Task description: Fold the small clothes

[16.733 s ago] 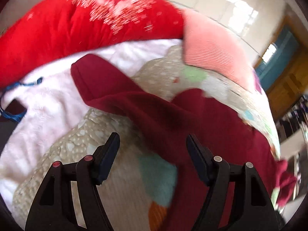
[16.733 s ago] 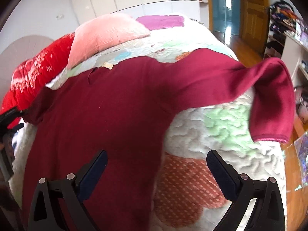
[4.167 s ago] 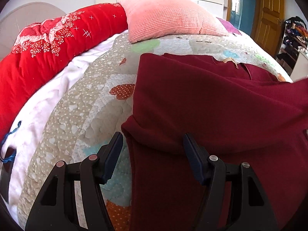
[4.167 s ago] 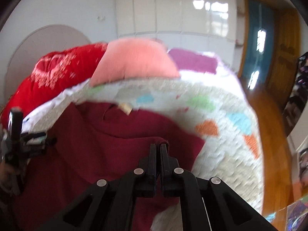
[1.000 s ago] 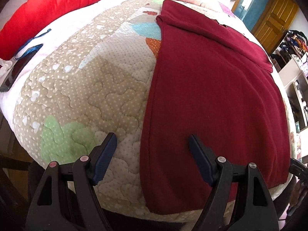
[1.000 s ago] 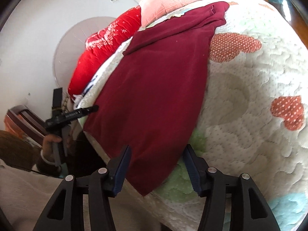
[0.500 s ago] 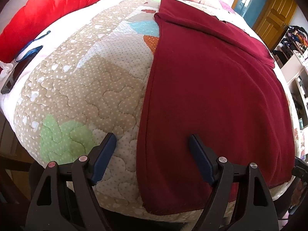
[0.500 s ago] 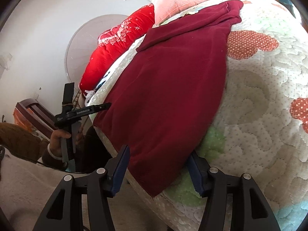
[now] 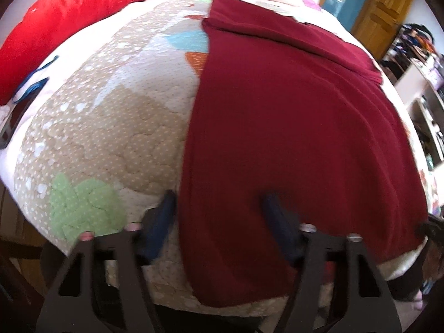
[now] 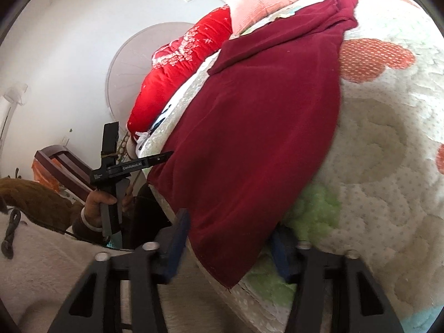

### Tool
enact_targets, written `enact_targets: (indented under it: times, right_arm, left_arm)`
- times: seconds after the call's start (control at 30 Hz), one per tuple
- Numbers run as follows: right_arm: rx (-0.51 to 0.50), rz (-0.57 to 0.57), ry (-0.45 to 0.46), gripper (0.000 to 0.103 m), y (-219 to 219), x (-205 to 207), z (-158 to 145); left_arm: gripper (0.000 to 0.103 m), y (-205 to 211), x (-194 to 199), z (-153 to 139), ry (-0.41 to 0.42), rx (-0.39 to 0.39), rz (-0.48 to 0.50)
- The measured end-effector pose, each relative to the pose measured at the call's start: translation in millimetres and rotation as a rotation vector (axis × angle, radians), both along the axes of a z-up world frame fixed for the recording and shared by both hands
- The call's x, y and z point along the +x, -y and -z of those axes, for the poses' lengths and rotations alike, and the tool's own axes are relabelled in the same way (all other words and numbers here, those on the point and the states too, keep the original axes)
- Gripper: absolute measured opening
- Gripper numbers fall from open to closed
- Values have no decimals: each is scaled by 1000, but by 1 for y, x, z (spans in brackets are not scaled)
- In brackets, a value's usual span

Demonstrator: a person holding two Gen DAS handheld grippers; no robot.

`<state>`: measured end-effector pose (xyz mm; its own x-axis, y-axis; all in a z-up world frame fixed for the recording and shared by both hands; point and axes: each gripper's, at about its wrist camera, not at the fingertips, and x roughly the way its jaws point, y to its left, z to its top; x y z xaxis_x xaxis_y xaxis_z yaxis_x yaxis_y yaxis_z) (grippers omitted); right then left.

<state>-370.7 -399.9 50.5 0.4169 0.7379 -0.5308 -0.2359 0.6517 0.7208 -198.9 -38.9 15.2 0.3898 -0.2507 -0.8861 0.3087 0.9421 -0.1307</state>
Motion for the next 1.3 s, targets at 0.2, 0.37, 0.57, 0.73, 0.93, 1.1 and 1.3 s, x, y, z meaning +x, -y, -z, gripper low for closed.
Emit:
enact_targets:
  times: [0.2, 0.37, 0.57, 0.73, 0.93, 1.1, 1.3]
  right_arm:
    - [143, -4, 66, 23, 1, 16, -18]
    - [137, 4, 167, 23, 8, 40, -51]
    - [82, 89, 297, 20, 36, 94, -88]
    - [51, 218, 326, 18, 77, 162, -97]
    - [11, 376, 226, 17, 113, 255, -73]
    - [-35, 458, 90, 21, 125, 312, -40]
    - [-46, 450, 157, 44, 128, 303, -62]
  left_arm:
    - [9, -3, 22, -17, -89, -115, 69]
    - [8, -3, 55, -43, -103, -254, 89]
    - [8, 8, 123, -79, -20, -348, 65]
    - [8, 36, 201, -92, 38, -354, 25]
    - [8, 62, 275, -59, -11, -342, -69]
    - [14, 62, 307, -40, -100, -409, -130]
    - [73, 52, 298, -75, 51, -361, -128]
